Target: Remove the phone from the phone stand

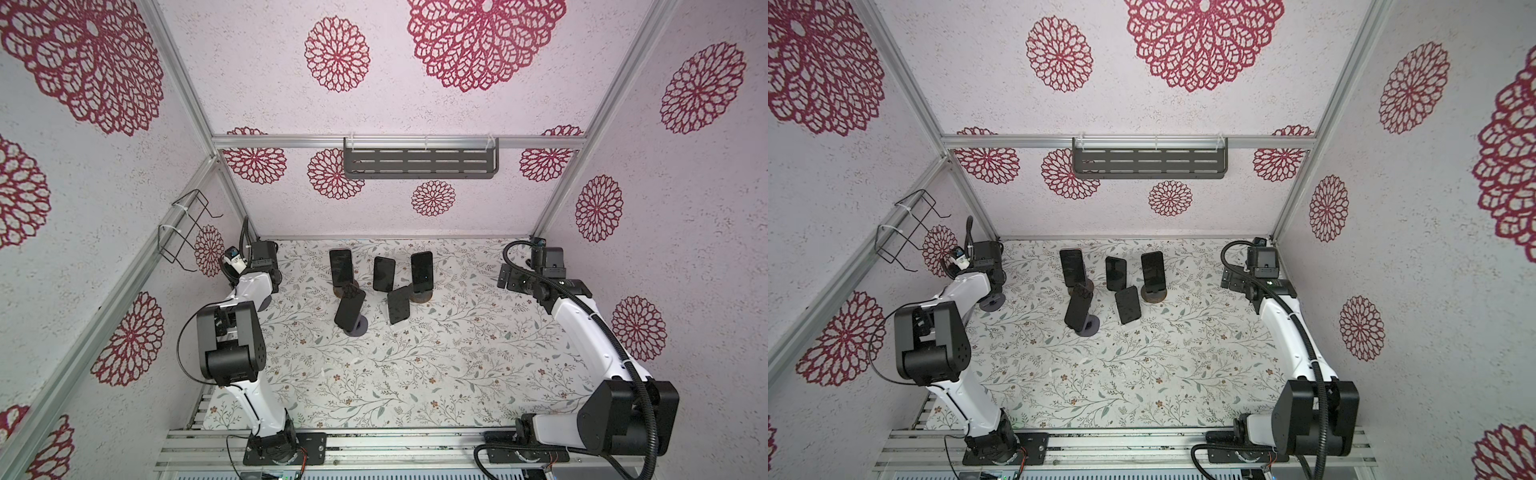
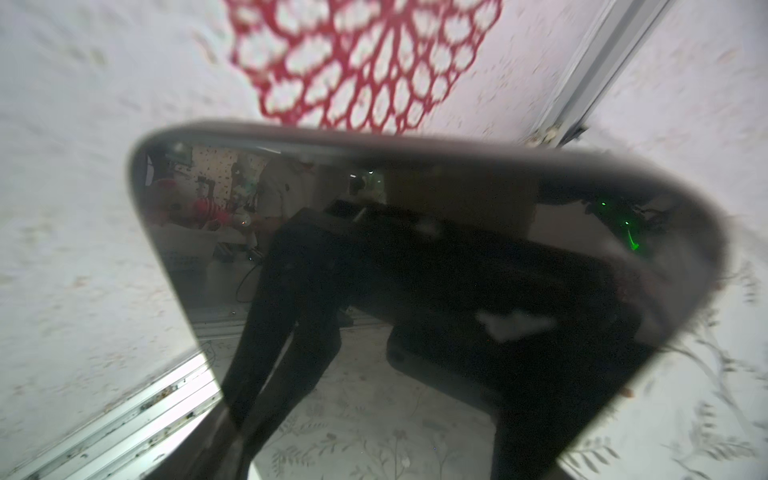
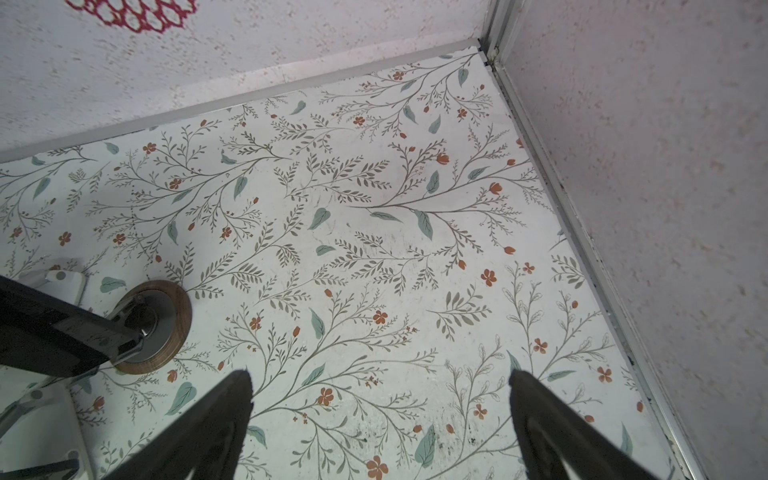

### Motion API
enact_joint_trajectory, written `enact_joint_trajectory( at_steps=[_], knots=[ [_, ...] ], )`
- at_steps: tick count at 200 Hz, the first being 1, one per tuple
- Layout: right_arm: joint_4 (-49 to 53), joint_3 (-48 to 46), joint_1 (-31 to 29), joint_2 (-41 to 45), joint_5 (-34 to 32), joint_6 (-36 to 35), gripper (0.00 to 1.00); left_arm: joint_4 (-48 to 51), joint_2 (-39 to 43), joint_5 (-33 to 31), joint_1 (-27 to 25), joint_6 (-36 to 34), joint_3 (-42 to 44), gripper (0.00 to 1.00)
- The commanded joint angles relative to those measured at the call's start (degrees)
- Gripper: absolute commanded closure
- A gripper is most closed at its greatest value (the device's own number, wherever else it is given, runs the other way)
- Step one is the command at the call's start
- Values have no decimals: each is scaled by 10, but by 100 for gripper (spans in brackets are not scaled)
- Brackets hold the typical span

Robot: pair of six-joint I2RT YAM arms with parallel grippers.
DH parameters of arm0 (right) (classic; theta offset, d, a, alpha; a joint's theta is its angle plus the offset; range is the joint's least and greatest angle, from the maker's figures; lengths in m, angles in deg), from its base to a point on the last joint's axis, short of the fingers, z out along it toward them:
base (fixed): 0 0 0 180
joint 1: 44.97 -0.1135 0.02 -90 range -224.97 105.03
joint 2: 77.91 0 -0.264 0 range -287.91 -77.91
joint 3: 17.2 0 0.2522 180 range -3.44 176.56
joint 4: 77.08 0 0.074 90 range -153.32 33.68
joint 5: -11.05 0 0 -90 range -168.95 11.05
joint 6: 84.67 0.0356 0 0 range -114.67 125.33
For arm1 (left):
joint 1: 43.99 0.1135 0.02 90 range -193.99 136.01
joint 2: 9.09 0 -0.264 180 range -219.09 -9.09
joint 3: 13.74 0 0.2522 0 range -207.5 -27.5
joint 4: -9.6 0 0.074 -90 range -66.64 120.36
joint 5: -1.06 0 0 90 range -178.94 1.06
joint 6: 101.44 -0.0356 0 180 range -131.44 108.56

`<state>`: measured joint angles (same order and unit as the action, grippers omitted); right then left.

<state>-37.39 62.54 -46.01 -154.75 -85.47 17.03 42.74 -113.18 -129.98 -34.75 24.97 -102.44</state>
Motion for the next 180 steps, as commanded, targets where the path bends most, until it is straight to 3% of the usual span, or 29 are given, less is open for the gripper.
enact_joint_trajectory(
  at_steps=[1, 29, 84, 120, 143, 180],
  knots=[
    [-3, -4, 1, 16, 11, 10, 1, 17, 47, 5, -12, 7, 6, 52],
    [19, -4, 1, 27, 39, 17, 1, 51, 95, 11, -42, 11, 15, 60],
    [92, 11, -3, 67, 178, -5, 1, 160, 203, 84, -108, -14, 3, 71],
    [113, -3, -45, 110, 270, -22, 6, 250, 260, 234, -147, -36, -22, 75],
    [145, 10, -107, 110, 288, -25, 9, 313, 293, 309, -180, -40, -45, 76],
    [77, -18, -219, 117, 303, 47, 16, 375, 302, 434, -251, -12, -88, 78]
  ],
)
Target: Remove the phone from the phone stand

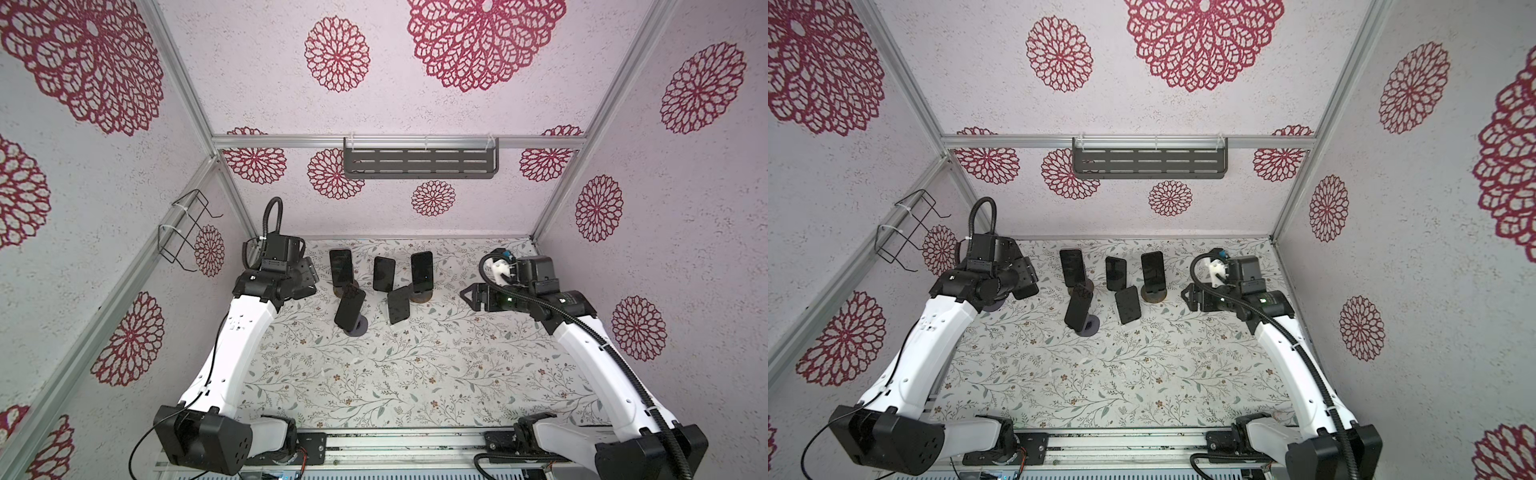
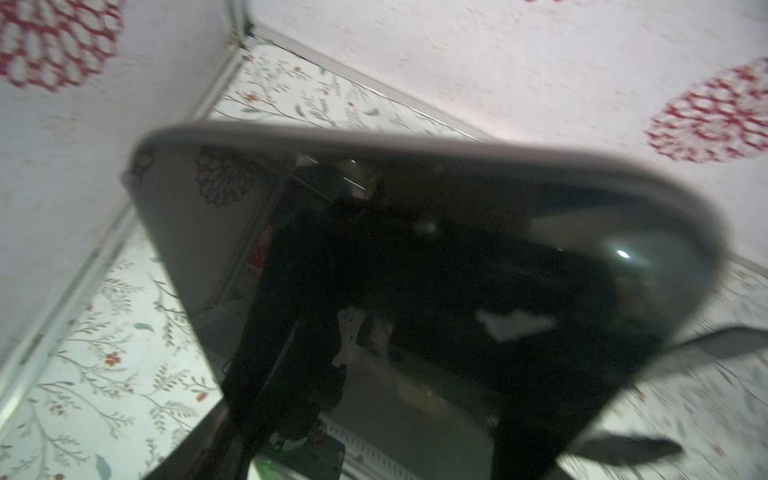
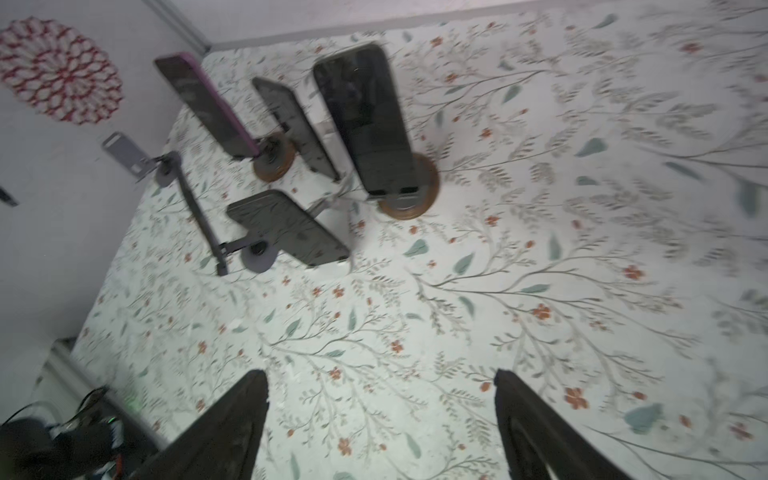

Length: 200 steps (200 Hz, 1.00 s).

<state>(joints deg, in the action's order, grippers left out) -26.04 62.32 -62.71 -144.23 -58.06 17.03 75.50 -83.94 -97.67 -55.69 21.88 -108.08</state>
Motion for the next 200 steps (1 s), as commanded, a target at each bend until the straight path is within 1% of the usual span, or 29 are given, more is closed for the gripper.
enact_joint_trajectory(
  at_steps=[1, 21, 30, 41, 53, 62, 77, 105, 136, 164, 188, 200],
  knots=[
    [-40, -17, -55, 12, 29, 50, 16, 48, 8, 115, -45, 20, -32, 78],
    [-127, -52, -106, 23, 53, 112, 18, 38, -9, 176, -96, 58, -36, 79],
    [-169, -69, -132, 25, 59, 143, 20, 13, -14, 212, -110, 81, -27, 79],
    [-208, -86, -165, 20, 51, 174, 20, -32, -14, 260, -118, 116, -8, 79],
    [-244, -98, -196, 12, 44, 193, 21, -77, -15, 279, -129, 142, 10, 80],
    [-262, -100, -214, 5, 47, 204, 21, -84, -24, 282, -138, 145, 7, 81],
    [-288, -97, -236, -3, 48, 216, 23, -66, -51, 279, -156, 134, -17, 81],
    [-363, -97, -246, -13, 63, 255, 28, -64, -79, 276, -182, 130, -34, 82],
    [-373, -75, -255, -37, 39, 258, 34, -65, -90, 253, -190, 143, -41, 83],
    [-386, -66, -263, -62, 21, 262, 38, -79, -92, 251, -191, 158, -39, 83],
    [-410, -64, -271, -78, -1, 270, 46, -87, -92, 249, -193, 167, -34, 84],
    [-443, -75, -279, -81, -34, 278, 57, -90, -92, 244, -194, 171, -30, 84]
  ],
)
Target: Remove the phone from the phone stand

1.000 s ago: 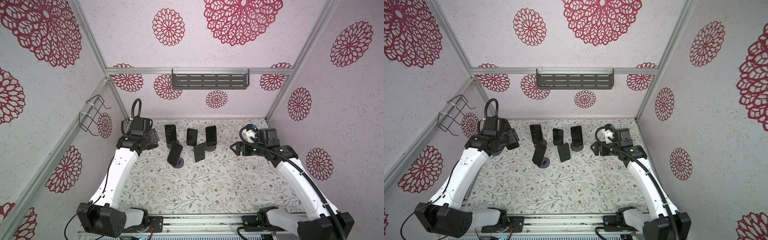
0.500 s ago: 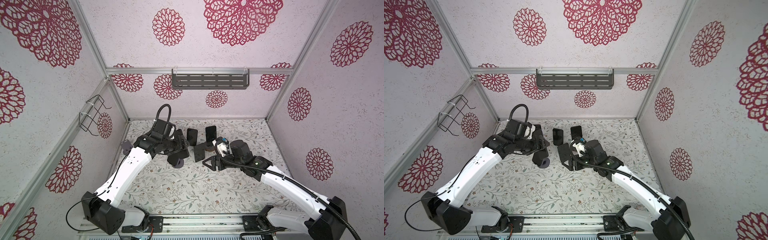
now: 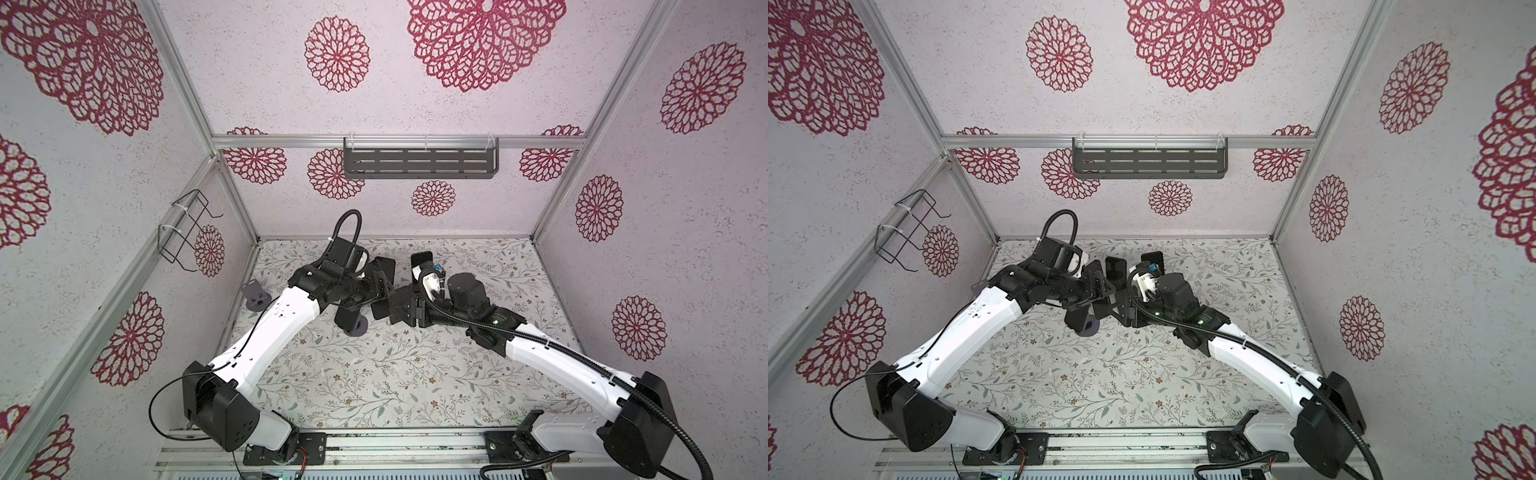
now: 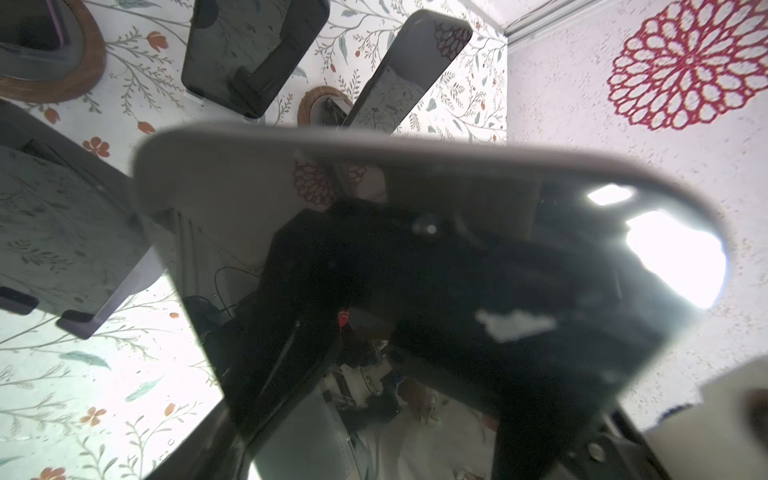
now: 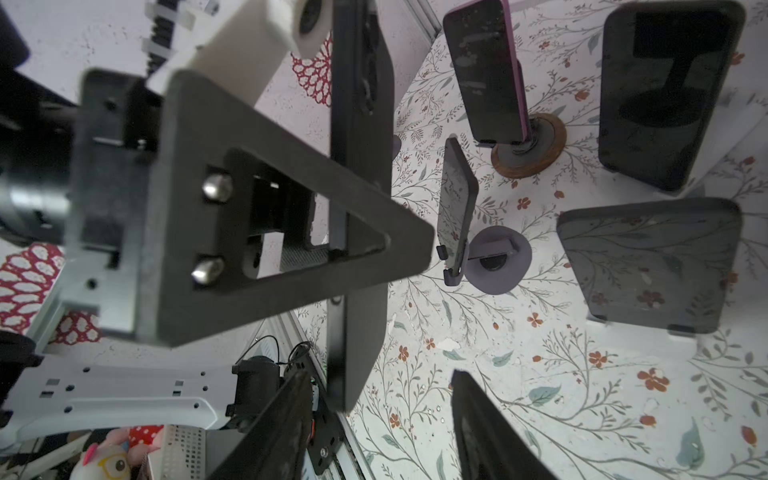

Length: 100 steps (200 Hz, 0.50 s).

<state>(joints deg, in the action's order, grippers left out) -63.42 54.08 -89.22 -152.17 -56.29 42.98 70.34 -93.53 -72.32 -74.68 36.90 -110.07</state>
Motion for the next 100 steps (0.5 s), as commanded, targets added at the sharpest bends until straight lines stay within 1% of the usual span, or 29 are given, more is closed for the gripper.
enact_joint_trajectory(
  at_steps=[1, 11, 23, 42, 62, 100],
  knots=[
    [-73, 6, -15, -2, -54, 20, 57, -38, 3, -11, -3, 21, -10, 84],
    [-107, -6, -19, -3, -72, 33, 63, -43, 4, -16, -4, 26, -6, 84],
    [-141, -21, -23, -3, -92, 49, 68, -51, 5, -17, -6, 35, 0, 84],
    [-170, -37, -27, -6, -108, 63, 72, -72, 10, -16, -7, 50, 12, 85],
    [-168, -38, -29, -13, -112, 65, 72, -81, 10, -17, -8, 59, 16, 85],
    [-158, -38, -29, -12, -142, 56, 81, -99, 11, -14, -11, 70, 20, 85]
  ],
)
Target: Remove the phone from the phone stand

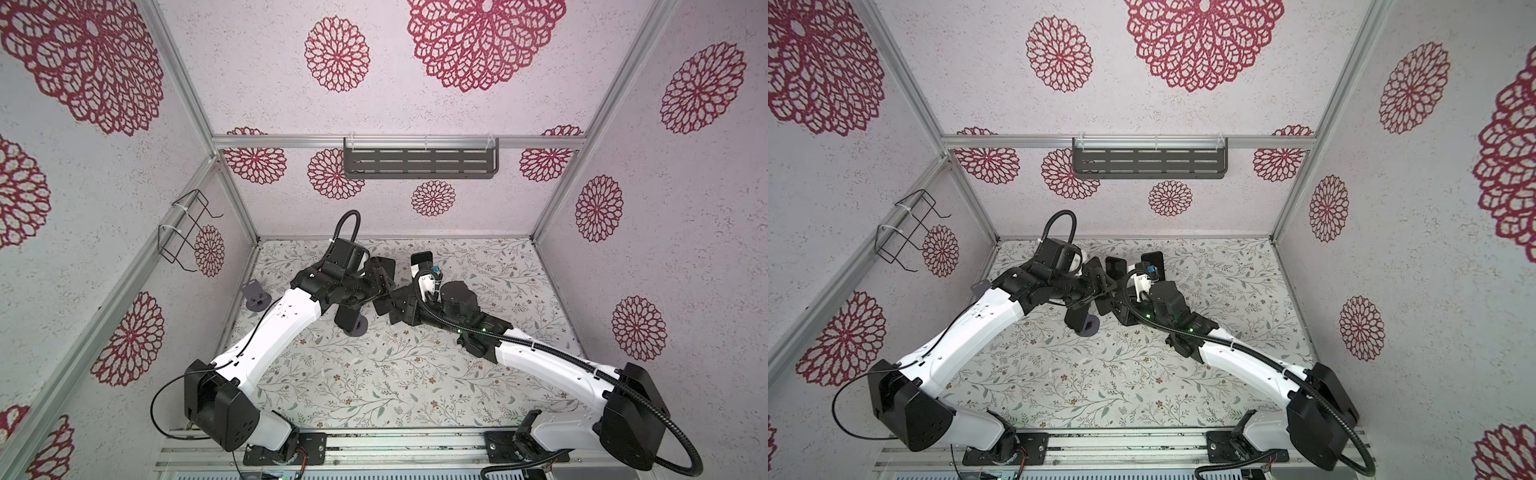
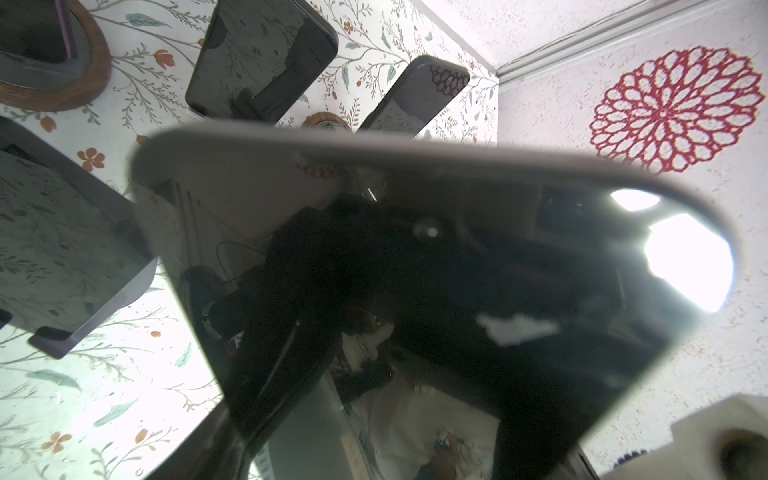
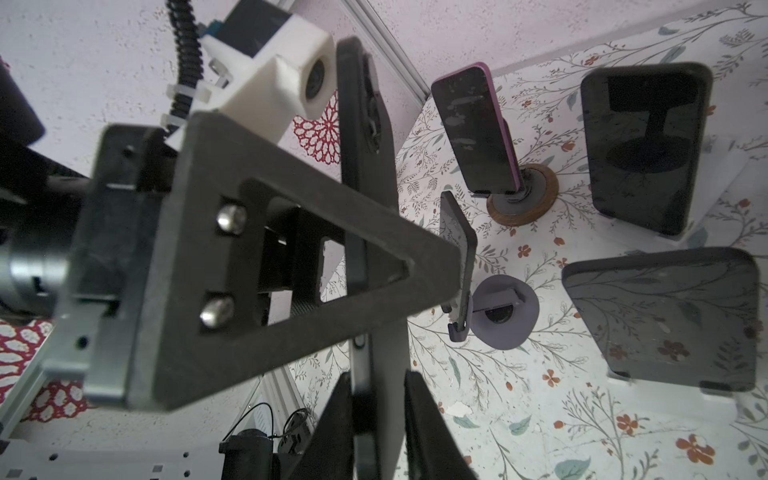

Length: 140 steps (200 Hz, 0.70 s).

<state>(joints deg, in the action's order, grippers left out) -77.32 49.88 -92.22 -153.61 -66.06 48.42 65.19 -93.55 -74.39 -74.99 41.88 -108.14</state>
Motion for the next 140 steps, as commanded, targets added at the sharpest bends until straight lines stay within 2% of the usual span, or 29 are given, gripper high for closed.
enact_joint_trajectory(
  at_steps=[1, 38, 59, 67, 81, 106, 140],
  knots=[
    [-18, 4, 1, 2, -45, 1, 81, -48, 12, 6, -8, 20, 2, 85],
    [-12, 12, 0, -11, -56, 0, 85, -70, 11, 9, -14, 35, 9, 85],
    [-11, 11, 0, -11, -62, -1, 90, -76, 15, 9, -14, 37, 13, 84],
    [-7, 12, 0, -11, -65, -2, 94, -80, 17, 8, -14, 39, 15, 82],
    [-1, 14, 1, -8, -66, -7, 100, -94, 21, 11, -15, 43, 21, 71],
    [-3, 10, 1, 8, -67, -12, 100, -144, 42, 4, -13, 59, 53, 47],
    [-15, -6, 1, 43, -69, -14, 100, -153, 56, -2, -13, 63, 72, 30]
  ],
)
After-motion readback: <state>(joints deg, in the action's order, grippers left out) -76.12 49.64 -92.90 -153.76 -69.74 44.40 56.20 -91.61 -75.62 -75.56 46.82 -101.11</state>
